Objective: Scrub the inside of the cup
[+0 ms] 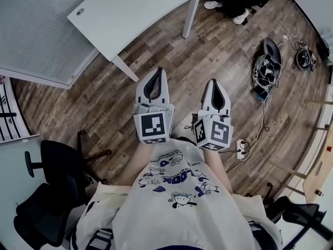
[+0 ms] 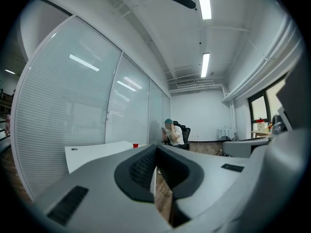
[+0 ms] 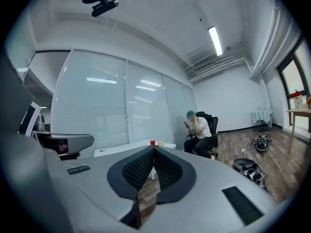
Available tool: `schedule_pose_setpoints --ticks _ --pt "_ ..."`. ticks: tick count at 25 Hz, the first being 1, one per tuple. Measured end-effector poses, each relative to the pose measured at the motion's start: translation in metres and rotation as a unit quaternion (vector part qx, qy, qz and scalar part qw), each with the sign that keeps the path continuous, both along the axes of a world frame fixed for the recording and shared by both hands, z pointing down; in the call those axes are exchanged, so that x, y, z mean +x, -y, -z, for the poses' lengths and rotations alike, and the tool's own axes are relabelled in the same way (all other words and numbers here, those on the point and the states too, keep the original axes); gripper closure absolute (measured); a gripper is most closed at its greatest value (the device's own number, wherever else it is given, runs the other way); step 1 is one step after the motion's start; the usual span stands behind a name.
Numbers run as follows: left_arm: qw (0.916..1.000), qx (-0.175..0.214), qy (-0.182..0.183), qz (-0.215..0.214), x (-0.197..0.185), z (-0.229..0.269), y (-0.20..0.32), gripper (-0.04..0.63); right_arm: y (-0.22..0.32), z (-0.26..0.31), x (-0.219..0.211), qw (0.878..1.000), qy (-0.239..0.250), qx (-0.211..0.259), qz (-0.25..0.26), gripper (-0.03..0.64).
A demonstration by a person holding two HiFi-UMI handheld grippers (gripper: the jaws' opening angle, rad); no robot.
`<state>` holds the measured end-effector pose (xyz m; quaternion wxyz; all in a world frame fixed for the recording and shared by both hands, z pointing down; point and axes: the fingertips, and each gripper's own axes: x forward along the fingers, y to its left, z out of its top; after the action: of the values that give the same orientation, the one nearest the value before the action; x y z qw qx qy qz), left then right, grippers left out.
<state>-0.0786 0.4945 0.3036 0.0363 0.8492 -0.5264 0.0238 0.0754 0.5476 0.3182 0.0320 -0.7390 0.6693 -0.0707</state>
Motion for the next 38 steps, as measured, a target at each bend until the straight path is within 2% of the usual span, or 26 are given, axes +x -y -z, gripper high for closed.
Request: schedule_pose_setpoints --ticks 11,24,32,38 --pt "0.9996 -0.001 -0.006 -0.027 0.009 0.000 0.079 0.566 0.074 0.001 0.007 1.000 0.008 0.006 -0.028 0.615" --pt "0.9997 -0.018 -0.006 -0.016 -0.005 -0.011 0.127 0.566 0.119 -0.008 0.000 1.000 0.007 -0.007 -0.026 0.615" --pt "0.9994 -0.032 -0.003 -0.012 0.003 -0.021 0.141 0.566 0.135 -0.012 0.009 1.000 0.010 -0.014 -0.022 0.615" --pt "0.9994 -0.034 0.001 0.002 0.018 -0.024 0.171 0.566 0.166 -0.016 0.027 1.000 0.010 -0.016 -0.014 0.615"
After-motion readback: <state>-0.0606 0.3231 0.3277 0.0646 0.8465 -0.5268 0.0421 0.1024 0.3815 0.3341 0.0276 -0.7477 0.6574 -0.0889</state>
